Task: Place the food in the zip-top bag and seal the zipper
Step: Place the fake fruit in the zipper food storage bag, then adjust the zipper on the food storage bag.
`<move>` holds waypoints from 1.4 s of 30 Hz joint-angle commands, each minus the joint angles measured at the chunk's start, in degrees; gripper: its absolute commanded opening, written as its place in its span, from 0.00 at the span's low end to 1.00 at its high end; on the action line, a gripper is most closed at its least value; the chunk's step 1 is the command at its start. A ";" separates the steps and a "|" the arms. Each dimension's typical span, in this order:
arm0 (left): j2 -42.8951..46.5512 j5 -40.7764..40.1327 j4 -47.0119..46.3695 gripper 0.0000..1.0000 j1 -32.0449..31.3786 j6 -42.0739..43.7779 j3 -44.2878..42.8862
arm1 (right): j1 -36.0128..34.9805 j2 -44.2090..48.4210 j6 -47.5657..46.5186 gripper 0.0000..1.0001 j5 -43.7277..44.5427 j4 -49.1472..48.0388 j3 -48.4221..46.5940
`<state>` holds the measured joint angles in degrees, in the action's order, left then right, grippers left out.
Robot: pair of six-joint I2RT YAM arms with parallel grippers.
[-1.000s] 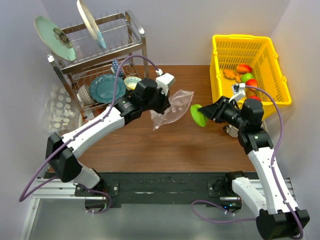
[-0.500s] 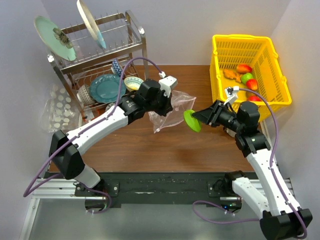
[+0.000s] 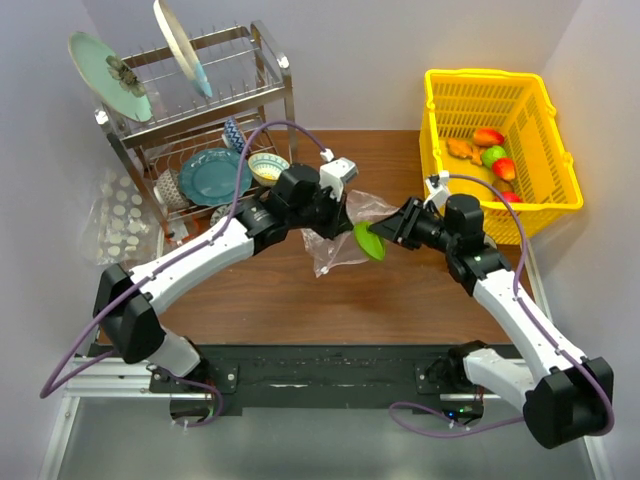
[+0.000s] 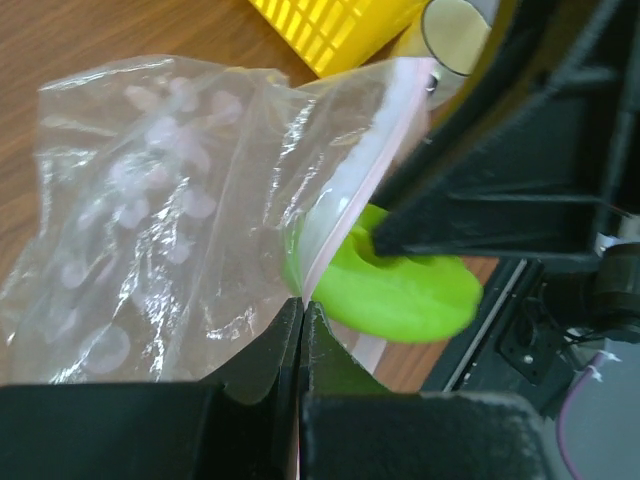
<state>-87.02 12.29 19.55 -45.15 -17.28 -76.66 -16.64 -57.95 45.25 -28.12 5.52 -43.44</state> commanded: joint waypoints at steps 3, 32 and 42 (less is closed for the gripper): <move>5.28 5.80 -6.72 0.00 -0.64 -5.48 2.57 | -0.41 0.56 2.20 0.34 11.14 -3.14 0.46; 4.14 6.69 -8.57 0.00 2.07 -8.91 0.29 | -4.98 5.05 -13.16 0.72 30.13 22.39 -15.79; 5.81 6.07 -8.21 0.00 2.52 -8.12 -0.33 | -4.98 -0.66 -13.62 0.61 21.54 22.26 -11.77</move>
<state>-83.55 18.33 12.19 -42.76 -26.50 -74.06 -21.58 -56.49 32.05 -1.85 28.27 -58.52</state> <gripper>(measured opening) 0.018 0.620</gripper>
